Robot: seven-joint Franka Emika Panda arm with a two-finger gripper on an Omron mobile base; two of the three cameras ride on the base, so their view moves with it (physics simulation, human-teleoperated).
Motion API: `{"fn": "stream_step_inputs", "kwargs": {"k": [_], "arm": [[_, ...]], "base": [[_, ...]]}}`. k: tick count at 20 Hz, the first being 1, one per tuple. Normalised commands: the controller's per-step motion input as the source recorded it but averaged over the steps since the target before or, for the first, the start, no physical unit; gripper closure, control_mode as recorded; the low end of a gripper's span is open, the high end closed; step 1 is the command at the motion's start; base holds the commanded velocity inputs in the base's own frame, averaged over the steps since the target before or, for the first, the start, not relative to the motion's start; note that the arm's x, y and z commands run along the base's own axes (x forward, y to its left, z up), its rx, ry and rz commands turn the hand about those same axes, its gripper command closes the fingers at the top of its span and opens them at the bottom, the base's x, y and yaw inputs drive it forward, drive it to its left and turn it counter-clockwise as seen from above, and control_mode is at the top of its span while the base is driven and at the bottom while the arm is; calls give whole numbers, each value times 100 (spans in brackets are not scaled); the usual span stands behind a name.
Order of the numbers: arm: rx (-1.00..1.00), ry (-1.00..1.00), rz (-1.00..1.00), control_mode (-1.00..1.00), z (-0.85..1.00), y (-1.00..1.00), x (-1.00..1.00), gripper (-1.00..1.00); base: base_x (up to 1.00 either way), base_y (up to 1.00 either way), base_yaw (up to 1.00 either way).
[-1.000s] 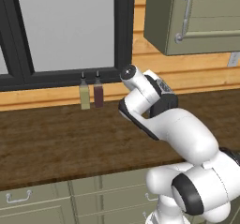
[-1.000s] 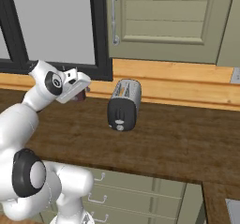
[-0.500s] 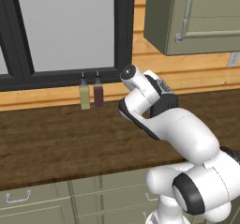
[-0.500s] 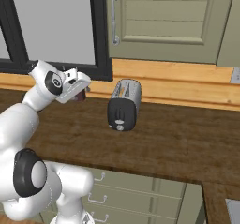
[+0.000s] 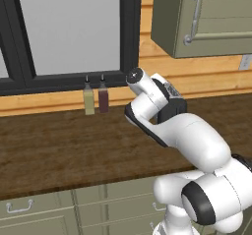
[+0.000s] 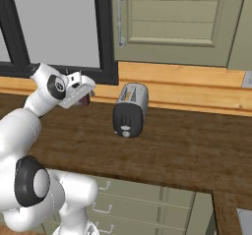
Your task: Start the toaster. Once the lever pops up, take the bread to the plate on the dining counter.
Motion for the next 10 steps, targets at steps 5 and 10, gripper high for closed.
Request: {"fn": "stream_step_inputs", "kwargs": {"k": [5,10], "arm": [[0,0,0,-100,0,0,0,-100],[0,0,0,-100,0,0,0,-100]], "base": [[0,0,0],[0,0,0]]}}
